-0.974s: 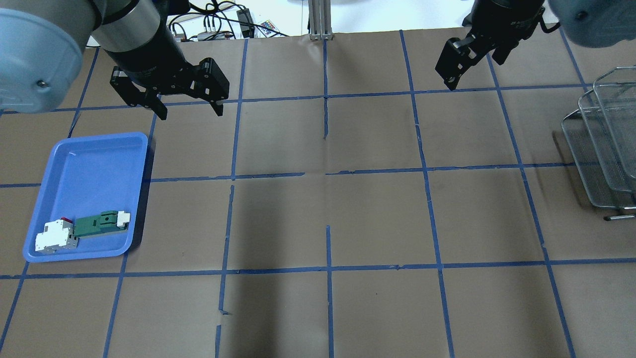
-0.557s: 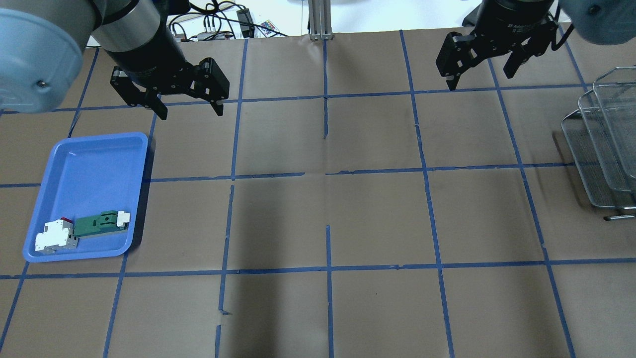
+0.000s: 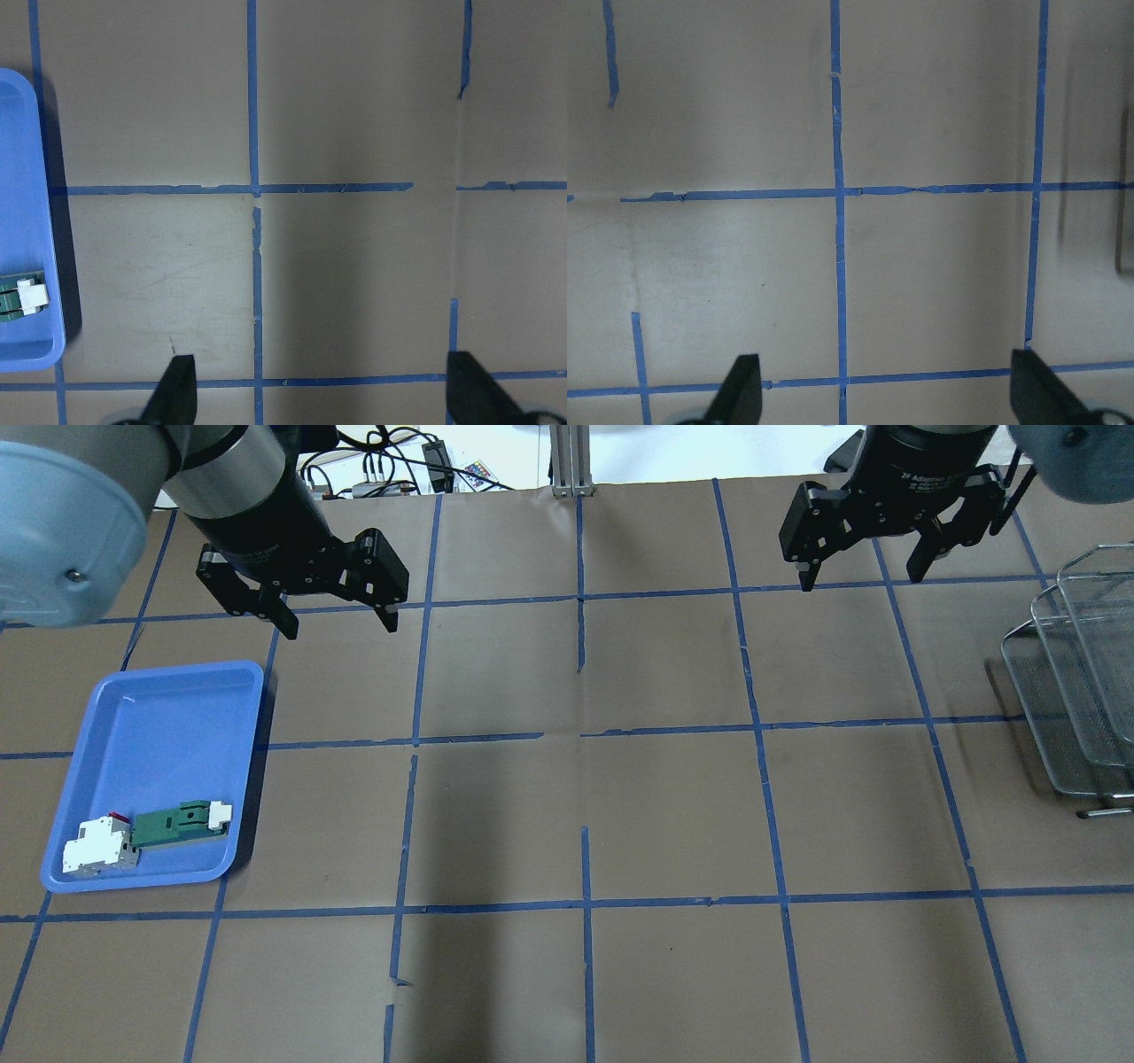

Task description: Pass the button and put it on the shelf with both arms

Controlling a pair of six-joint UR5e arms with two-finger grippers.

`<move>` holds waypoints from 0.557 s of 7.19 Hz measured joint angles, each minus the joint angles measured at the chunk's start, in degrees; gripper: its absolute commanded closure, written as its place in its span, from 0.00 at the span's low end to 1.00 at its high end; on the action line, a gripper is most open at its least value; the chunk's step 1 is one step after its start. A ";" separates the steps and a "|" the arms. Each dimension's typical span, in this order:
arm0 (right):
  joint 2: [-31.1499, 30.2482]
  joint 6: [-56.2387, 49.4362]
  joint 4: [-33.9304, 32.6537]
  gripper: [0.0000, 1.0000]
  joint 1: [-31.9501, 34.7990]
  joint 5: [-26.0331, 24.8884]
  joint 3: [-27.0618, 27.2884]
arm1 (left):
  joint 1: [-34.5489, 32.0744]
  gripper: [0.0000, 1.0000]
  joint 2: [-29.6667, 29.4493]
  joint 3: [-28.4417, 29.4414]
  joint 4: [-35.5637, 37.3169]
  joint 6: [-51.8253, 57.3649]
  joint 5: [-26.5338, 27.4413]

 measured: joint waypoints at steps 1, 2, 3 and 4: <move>-0.01 0.56 0.03 0.00 0.03 0.17 -0.03 | 0.02 0.00 0.00 -0.03 0.00 0.00 -0.02; 0.03 0.72 0.02 0.00 0.02 1.18 -0.09 | 0.03 0.00 0.00 -0.05 0.00 0.00 -0.05; 0.06 0.82 0.01 0.00 0.01 3.03 -0.14 | 0.03 0.00 0.00 -0.06 0.00 0.00 -0.09; 0.07 0.86 0.06 0.00 0.02 3.92 -0.13 | 0.03 0.00 0.00 -0.06 0.00 0.00 -0.11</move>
